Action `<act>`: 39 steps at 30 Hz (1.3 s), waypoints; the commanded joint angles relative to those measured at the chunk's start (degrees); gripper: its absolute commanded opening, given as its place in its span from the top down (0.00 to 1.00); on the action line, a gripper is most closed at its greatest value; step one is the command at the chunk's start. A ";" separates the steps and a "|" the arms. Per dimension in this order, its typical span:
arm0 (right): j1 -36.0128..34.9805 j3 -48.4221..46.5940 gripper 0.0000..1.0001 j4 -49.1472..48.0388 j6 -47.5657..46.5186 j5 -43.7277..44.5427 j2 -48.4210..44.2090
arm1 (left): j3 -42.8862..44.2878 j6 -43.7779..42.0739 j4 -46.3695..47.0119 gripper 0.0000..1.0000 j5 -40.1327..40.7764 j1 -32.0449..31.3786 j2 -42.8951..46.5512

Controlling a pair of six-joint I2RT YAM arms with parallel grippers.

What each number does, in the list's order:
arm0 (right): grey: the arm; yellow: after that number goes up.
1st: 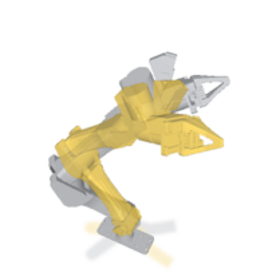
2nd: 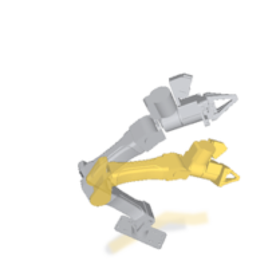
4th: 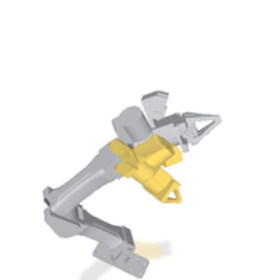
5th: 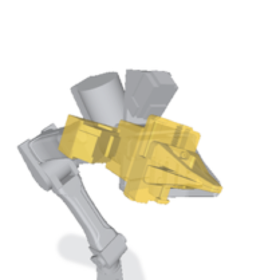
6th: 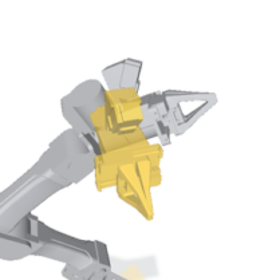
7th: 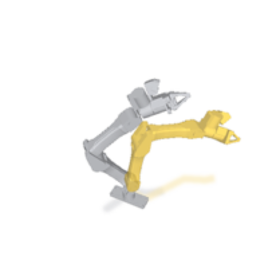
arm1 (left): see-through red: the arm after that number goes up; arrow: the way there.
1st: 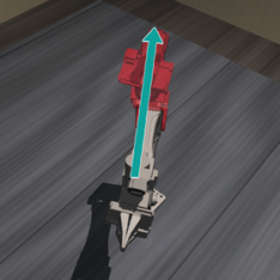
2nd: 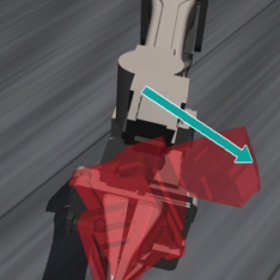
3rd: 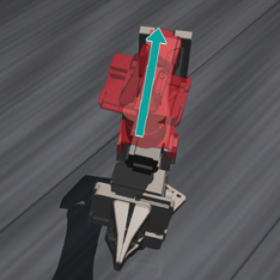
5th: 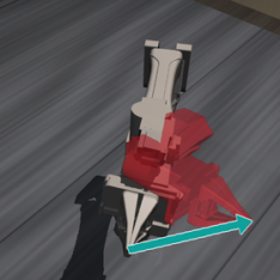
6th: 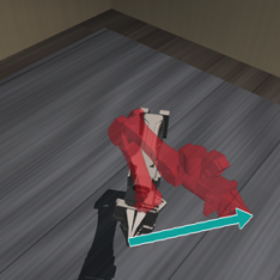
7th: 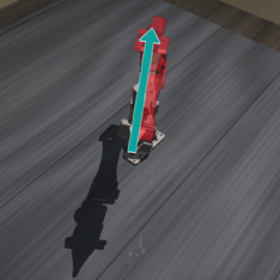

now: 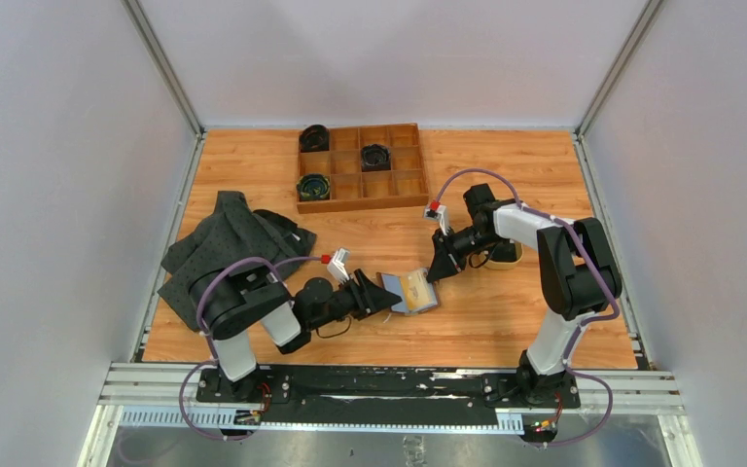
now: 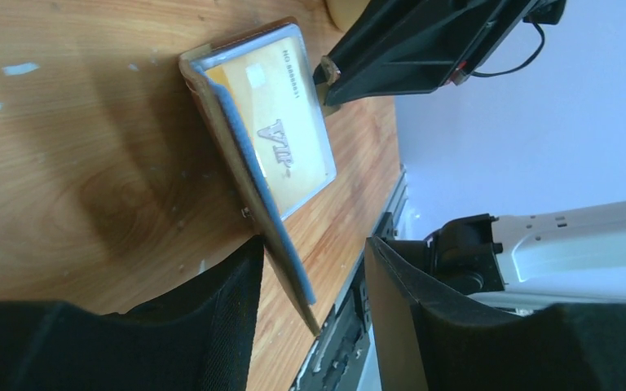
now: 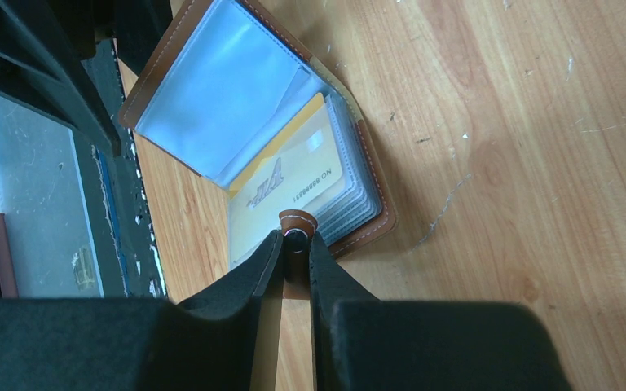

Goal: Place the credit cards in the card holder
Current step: Close the card holder at the center of the board.

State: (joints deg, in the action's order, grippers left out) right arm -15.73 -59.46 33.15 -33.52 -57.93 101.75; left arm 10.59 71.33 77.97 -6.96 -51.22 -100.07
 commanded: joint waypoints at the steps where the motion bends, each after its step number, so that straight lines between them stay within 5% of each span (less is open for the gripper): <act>1: -0.37 -1.01 1.00 1.83 -0.95 -2.23 0.55 | 2.96 0.64 8.97 0.49 -2.87 -0.52 -2.53; 11: -0.35 -1.05 1.00 1.91 -1.02 -4.35 0.27 | 9.05 -2.57 1.93 0.43 -5.07 -0.90 -2.66; 27: 1.09 -1.01 1.00 2.07 -0.32 -6.15 1.69 | 10.98 -3.12 6.35 0.45 -4.84 1.06 -10.94; 39: 5.45 -0.39 1.00 -0.99 7.54 -10.38 4.26 | 14.95 -5.83 -8.02 0.60 -2.77 1.65 -11.22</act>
State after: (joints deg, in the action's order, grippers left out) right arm -13.26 -59.68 32.93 -30.74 -63.20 104.22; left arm 23.29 68.51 77.78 -11.22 -49.98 -111.24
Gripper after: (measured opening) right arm 0.173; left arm 0.421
